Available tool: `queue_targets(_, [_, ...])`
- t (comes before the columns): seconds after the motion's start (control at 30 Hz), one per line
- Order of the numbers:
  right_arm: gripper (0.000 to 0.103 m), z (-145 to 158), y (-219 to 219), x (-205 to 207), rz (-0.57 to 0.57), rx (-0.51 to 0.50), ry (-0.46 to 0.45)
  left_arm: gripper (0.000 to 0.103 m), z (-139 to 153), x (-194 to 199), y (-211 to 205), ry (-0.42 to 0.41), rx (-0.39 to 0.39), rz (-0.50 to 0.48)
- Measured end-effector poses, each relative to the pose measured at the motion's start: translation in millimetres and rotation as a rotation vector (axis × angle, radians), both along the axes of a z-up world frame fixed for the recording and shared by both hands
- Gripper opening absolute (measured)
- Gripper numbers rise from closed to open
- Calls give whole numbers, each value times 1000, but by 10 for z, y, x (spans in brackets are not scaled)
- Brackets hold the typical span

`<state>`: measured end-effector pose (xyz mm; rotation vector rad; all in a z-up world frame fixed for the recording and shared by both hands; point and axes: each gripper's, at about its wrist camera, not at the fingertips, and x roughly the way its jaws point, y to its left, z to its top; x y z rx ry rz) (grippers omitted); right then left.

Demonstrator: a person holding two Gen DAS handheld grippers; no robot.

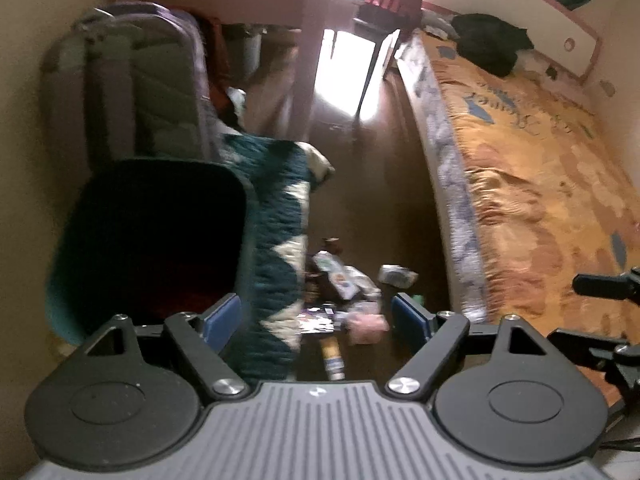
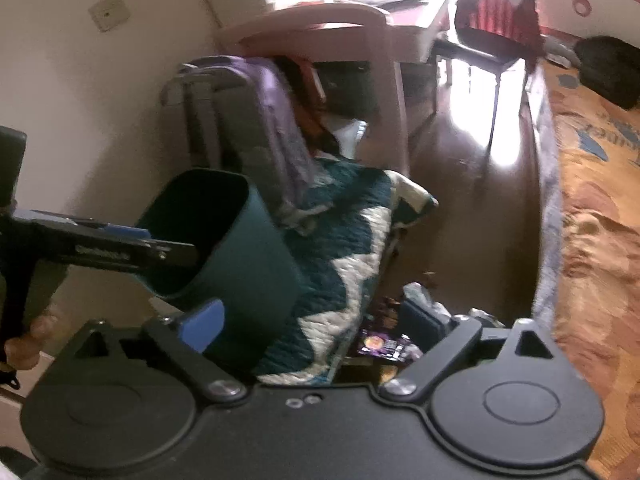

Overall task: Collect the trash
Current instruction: 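Open both tools to drop the red items into the bin, then grasp the yellow drink carton with the left tool while the right tool grasps the green tube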

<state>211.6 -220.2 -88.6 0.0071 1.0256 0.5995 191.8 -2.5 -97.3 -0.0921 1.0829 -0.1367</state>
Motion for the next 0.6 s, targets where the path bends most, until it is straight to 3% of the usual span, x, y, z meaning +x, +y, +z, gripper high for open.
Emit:
queue_targets(0.1, [103, -118, -317, 49, -7, 3, -8, 85, -151, 13, -289, 6, -14, 18])
queue_targets(0.27, [103, -484, -716, 201, 15, -32, 13, 85, -616, 88, -759, 57, -53, 45])
queue_targets(0.43, [103, -1057, -1003, 438, 3, -43, 52, 85, -1262, 221, -1122, 112, -43, 52])
queue_targets(0.6, [103, -1796, -1192, 694, -63, -60, 102, 85, -2090, 351, -1307, 181, -5, 54])
